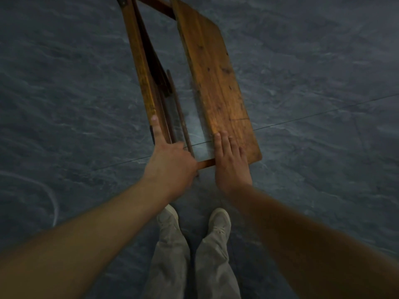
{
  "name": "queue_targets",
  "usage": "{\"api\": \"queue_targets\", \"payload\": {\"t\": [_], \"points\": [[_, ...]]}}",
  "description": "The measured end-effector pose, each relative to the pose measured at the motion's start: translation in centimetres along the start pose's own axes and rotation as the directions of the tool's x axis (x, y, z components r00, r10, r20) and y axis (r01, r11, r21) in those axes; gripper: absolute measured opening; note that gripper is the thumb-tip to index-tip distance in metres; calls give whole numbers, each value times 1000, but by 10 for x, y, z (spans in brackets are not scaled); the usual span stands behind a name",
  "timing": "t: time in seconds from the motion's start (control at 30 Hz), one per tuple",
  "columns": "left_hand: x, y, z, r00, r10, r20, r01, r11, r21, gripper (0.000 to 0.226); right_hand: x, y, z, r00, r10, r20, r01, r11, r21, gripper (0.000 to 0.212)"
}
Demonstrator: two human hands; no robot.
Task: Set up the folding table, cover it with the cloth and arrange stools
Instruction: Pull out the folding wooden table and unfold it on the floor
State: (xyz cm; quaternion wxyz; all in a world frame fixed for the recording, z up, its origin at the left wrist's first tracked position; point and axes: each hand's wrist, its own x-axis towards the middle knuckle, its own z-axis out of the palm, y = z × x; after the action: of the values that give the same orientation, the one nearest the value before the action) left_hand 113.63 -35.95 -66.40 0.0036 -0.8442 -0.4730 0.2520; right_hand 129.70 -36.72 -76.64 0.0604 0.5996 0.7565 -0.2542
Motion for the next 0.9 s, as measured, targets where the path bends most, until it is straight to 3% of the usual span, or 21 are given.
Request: {"api": "queue_targets", "payload": {"t": [0.07, 0.13, 0.3, 0.43, 0.53, 0.6, 0.73, 0.8, 0.9], "points": [[-3, -4, 4, 999, 7, -39, -9, 999, -48, 32, -4, 14, -2, 998, -63, 7, 63, 998, 26, 95], [-6, -8, 9, 999, -20, 36, 21, 1000, -12, 34, -7, 27, -6, 994, -105, 12, 104, 993, 53, 98], [-12, -19, 27, 997, -43, -58, 42, 999, -23, 38, -2, 40, -8, 998, -41, 42, 42, 999, -1, 98], [-12, -16, 20, 999, -48, 19, 48, 999, -3, 44, 2, 30, -2, 997, -12, 70, 13, 1000, -6, 99], [-17, -19, 17, 996, -51, -75, 41, 990, -135, 44, 0, 29, -1, 997, -24, 76, 23, 1000, 12, 100], [-24, -25, 17, 962, -95, -255, -1, 935, -354, 59, -1, 29, -2, 996, -52, 70, 51, 999, 18, 99], [-44, -41, 34, 796, -340, -501, -78, 763, -641, 108, -2, 27, -5, 996, -48, 77, 47, 999, 8, 108], [-59, -43, 56, 747, -457, -483, -54, 683, -728, 125, -3, 27, -7, 996, -49, 78, 49, 999, 8, 104], [-78, -33, 106, 769, -554, -319, 53, 553, -831, 138, -4, 28, -10, 996, -42, 75, 41, 999, 17, 104]]}}
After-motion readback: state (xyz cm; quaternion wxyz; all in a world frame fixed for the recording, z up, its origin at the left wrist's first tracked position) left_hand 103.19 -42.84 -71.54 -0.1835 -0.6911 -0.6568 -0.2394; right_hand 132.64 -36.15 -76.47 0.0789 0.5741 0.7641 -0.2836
